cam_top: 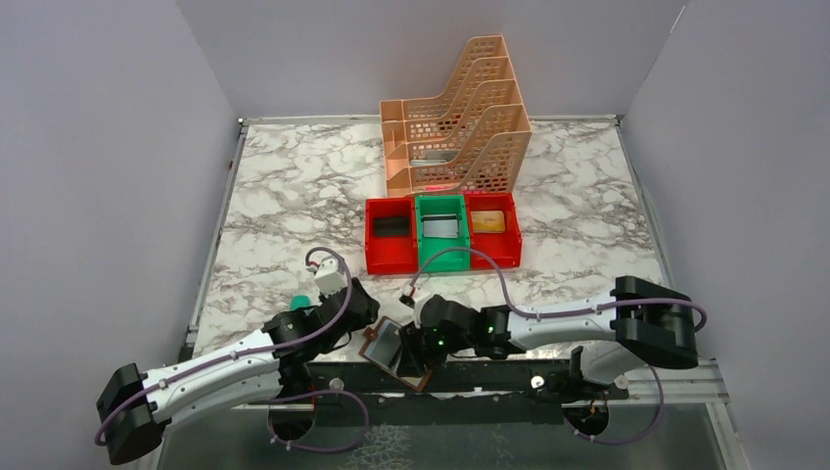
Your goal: Take the credit cards out of the card holder
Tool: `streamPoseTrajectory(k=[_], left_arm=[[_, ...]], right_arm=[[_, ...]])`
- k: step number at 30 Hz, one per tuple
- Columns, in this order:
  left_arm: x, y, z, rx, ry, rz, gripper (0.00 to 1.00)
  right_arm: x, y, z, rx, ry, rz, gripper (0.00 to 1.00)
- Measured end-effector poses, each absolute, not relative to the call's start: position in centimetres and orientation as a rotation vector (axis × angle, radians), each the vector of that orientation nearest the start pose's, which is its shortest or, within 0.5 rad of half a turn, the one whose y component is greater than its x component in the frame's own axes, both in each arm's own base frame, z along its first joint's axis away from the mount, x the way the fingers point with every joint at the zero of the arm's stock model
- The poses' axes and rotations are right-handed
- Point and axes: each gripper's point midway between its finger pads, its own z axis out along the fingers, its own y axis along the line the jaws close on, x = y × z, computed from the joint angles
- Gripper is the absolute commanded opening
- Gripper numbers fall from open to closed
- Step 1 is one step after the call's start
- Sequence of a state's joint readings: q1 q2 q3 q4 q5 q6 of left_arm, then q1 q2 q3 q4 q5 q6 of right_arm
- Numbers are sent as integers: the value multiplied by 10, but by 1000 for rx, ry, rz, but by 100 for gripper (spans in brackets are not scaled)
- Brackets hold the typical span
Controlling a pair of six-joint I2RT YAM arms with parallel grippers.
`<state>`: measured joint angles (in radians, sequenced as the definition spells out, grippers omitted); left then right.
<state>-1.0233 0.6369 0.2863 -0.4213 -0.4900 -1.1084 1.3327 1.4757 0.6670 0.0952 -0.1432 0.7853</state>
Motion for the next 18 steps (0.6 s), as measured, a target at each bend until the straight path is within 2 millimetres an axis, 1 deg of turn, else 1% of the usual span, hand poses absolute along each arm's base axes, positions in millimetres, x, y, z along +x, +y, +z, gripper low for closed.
streamPoseTrajectory(k=[4, 7, 10, 14, 16, 18], left_arm=[[163, -159, 62, -336, 2266, -502, 48], [164, -153, 60, -337, 2264, -465, 49], [164, -149, 57, -334, 2268, -436, 51], [165, -143, 52, -326, 2285, -387, 53], [165, -140, 50, -327, 2288, -370, 53], [167, -137, 49, -330, 2290, -356, 53]], right_arm=[[22, 376, 49, -878, 2486, 1108, 49], [8, 386, 44, -944, 2484, 1106, 48], [0, 397, 40, -977, 2479, 1106, 47], [0, 406, 33, -960, 2484, 1071, 47], [5, 405, 27, -909, 2502, 1032, 47], [11, 405, 25, -833, 2522, 1004, 48]])
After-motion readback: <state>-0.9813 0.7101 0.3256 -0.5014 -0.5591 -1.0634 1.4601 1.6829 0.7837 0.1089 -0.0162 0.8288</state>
